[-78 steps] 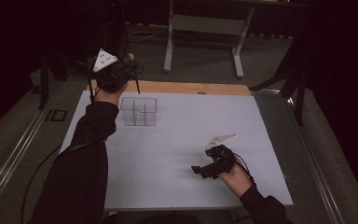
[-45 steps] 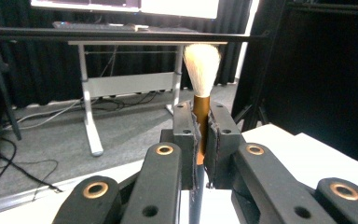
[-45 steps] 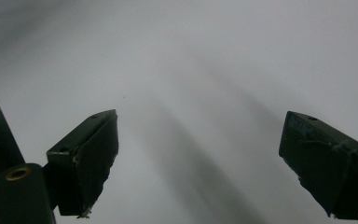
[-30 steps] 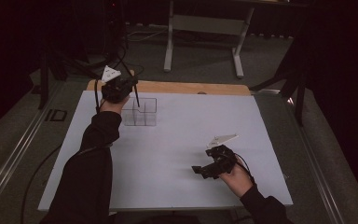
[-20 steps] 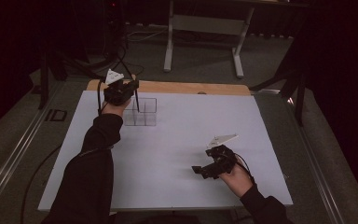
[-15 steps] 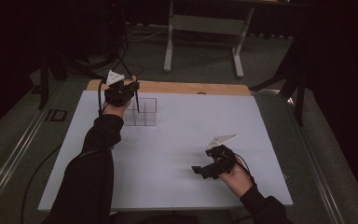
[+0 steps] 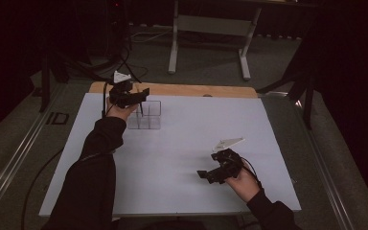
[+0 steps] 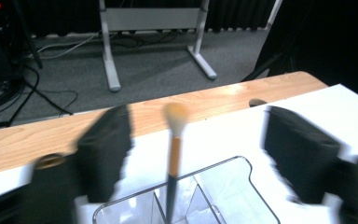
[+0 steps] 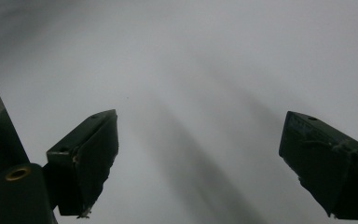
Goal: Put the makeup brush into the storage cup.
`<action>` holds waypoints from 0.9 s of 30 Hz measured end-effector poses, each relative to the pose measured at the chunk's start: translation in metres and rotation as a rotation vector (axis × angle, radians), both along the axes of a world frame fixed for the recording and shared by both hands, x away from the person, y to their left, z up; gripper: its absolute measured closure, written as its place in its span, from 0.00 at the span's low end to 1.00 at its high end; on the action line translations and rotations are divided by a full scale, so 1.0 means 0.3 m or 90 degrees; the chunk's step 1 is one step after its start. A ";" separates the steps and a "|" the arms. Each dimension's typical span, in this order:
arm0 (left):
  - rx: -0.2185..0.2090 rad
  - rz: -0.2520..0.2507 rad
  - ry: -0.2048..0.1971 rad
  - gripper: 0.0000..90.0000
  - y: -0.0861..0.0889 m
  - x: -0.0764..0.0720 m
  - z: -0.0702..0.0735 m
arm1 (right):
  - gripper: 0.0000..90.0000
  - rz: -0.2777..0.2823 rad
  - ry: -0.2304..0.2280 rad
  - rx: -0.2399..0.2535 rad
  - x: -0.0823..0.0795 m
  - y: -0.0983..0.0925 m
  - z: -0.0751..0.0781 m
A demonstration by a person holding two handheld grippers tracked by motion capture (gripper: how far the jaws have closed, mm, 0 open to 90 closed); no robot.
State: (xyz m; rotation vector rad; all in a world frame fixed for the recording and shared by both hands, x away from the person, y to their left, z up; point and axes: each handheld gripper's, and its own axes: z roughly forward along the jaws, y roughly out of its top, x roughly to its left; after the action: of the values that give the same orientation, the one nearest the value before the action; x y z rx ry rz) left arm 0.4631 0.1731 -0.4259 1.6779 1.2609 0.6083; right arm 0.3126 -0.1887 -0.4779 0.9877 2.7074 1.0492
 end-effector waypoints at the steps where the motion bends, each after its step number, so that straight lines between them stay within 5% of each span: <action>1: -0.001 0.006 0.005 0.17 0.001 0.001 0.007 | 0.13 0.000 0.000 0.000 0.000 0.000 0.001; 8: 0.015 0.029 0.008 0.07 0.010 -0.007 0.052 | 0.13 -0.003 -0.003 0.004 0.000 -0.001 0.005; 11: -0.004 0.028 0.011 0.05 0.021 -0.014 0.067 | 0.13 -0.004 -0.002 0.004 0.000 -0.001 0.005; 15: -0.024 -0.008 0.022 0.00 0.035 -0.023 0.083 | 0.13 -0.005 -0.003 0.004 0.001 0.000 0.006; 16: -0.016 0.003 0.021 0.00 0.034 -0.027 0.087 | 0.13 -0.005 -0.002 0.004 0.001 0.000 0.006; 27: -0.025 -0.067 0.022 0.00 0.022 -0.077 0.123 | 0.13 -0.005 -0.004 0.006 0.001 -0.001 0.010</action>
State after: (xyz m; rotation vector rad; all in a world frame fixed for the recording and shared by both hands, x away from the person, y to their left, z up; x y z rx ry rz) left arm 0.4399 0.1796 -0.3890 1.7159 1.1937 0.4901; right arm 0.3128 -0.1889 -0.4750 0.9950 2.6935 1.0626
